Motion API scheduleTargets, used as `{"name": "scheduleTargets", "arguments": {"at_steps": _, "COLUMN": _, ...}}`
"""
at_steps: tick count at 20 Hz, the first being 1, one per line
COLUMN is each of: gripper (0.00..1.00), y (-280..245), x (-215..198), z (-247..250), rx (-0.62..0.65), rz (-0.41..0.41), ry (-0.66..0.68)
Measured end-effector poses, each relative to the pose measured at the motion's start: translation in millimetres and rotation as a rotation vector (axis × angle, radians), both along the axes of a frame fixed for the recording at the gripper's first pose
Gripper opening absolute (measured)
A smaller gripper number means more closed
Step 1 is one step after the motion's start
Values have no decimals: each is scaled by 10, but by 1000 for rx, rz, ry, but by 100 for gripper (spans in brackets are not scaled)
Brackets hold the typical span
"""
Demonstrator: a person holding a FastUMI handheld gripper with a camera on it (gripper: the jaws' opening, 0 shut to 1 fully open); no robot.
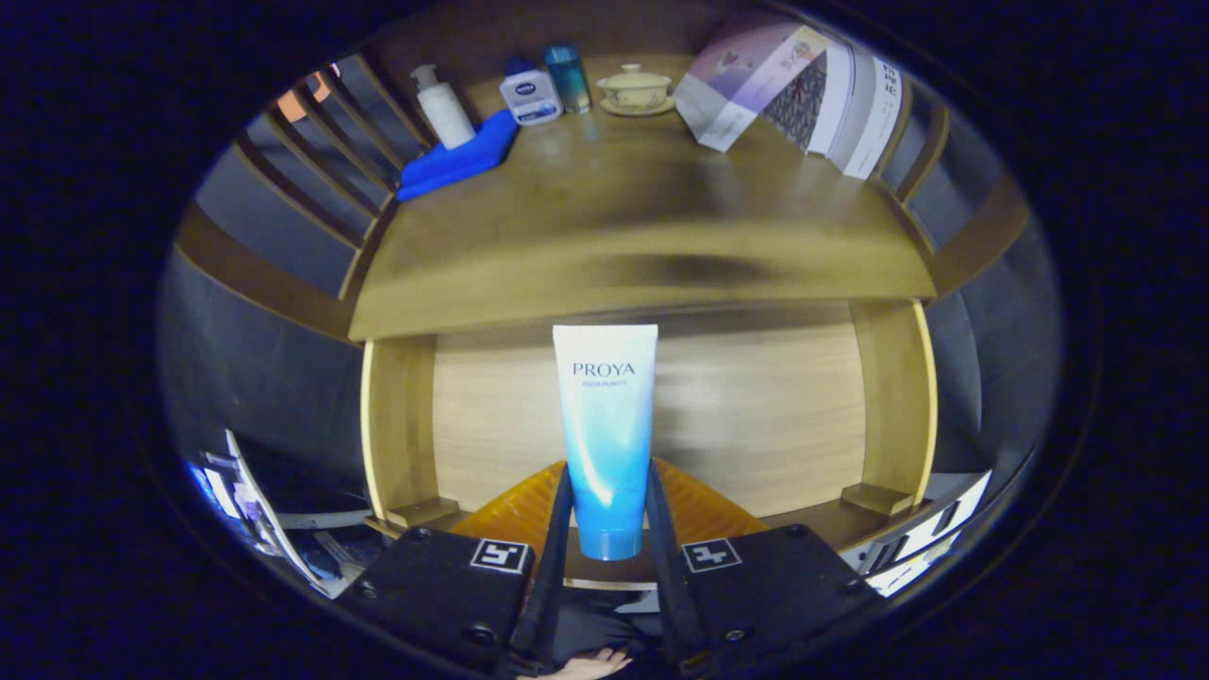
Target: Pull open the drawer, take out the items inside it, and place them on the countertop above the cabinet.
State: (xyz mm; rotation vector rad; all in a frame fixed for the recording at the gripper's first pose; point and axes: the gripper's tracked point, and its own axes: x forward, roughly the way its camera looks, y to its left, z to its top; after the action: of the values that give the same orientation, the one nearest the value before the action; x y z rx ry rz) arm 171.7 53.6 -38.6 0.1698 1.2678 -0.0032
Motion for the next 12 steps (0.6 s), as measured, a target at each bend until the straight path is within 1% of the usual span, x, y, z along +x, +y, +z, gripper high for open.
{"name": "scheduleTargets", "arguments": {"at_steps": 5, "gripper": 46, "y": -102, "x": 448, "z": 276, "rx": -16, "rz": -34, "ry": -27}}
{"name": "scheduleTargets", "arguments": {"at_steps": 9, "gripper": 46, "y": -237, "x": 870, "z": 337, "rx": -42, "rz": -46, "ry": -54}}
{"name": "scheduleTargets", "arguments": {"at_steps": 12, "gripper": 46, "y": -276, "x": 1135, "z": 282, "rx": -63, "rz": -54, "ry": -51}}
